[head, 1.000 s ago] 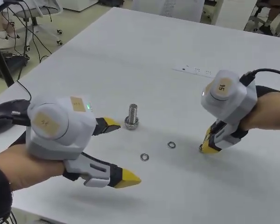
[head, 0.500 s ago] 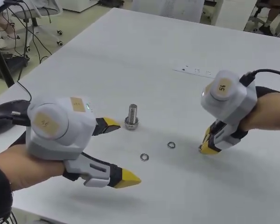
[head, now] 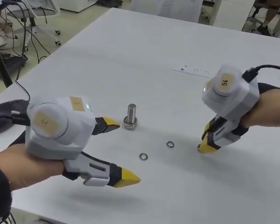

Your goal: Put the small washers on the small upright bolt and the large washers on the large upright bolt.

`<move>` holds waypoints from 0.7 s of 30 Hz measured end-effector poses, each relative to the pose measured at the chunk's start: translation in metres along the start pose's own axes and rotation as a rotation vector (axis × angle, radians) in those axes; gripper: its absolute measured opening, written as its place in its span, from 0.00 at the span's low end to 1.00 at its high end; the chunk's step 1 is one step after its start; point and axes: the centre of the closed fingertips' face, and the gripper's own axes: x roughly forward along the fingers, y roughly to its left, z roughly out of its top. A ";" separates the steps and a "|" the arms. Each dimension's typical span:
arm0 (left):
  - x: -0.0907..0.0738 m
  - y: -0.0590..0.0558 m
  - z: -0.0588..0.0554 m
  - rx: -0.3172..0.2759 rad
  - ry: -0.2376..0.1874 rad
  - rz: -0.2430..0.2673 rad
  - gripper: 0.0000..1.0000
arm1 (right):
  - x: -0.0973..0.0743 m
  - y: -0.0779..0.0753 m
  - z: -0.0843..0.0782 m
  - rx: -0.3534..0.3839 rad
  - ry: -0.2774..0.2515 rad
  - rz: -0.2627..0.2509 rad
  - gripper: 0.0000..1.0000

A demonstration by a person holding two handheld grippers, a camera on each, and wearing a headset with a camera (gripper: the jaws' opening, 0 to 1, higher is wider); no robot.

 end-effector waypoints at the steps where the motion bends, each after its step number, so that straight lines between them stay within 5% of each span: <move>1: 0.000 0.000 0.000 0.000 -0.001 0.000 0.75 | -0.001 0.000 0.001 -0.002 -0.001 -0.001 0.22; 21: 0.001 0.002 0.003 0.003 -0.009 0.005 0.75 | -0.002 0.002 0.031 -0.069 -0.031 0.000 0.24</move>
